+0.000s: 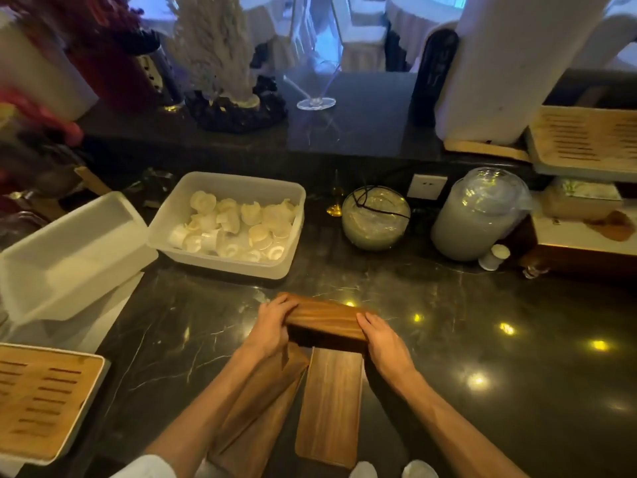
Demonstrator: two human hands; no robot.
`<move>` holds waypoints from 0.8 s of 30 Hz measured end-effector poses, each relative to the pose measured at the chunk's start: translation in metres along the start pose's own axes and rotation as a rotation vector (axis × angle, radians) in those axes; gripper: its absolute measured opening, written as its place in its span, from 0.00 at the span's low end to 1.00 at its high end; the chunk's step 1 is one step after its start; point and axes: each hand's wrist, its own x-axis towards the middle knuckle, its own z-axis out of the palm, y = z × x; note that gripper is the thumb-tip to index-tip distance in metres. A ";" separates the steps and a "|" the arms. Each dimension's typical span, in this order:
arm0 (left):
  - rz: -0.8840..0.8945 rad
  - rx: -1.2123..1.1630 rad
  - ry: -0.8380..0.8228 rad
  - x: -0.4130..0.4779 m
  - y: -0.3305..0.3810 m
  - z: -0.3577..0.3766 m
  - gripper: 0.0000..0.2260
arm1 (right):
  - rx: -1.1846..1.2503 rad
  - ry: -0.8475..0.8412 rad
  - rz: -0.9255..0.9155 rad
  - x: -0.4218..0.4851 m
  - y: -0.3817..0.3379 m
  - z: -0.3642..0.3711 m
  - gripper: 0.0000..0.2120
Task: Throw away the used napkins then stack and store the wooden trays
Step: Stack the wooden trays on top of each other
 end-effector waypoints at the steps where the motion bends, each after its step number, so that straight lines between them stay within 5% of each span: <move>1: 0.004 -0.083 0.106 -0.003 0.013 -0.002 0.12 | 0.052 0.048 -0.013 -0.005 -0.001 -0.010 0.20; 5: 0.083 -0.174 0.387 -0.015 0.060 -0.004 0.14 | 0.151 0.308 -0.074 -0.026 0.005 -0.051 0.25; 12: 0.103 -0.361 0.378 -0.034 0.112 0.023 0.17 | 0.310 0.569 -0.059 -0.087 0.053 -0.136 0.21; 18: 0.031 -0.660 0.232 -0.057 0.149 0.092 0.08 | 0.887 0.642 0.358 -0.143 0.097 -0.152 0.18; 24: -0.250 -0.803 0.159 -0.086 0.175 0.162 0.09 | 0.889 0.490 0.576 -0.206 0.139 -0.133 0.20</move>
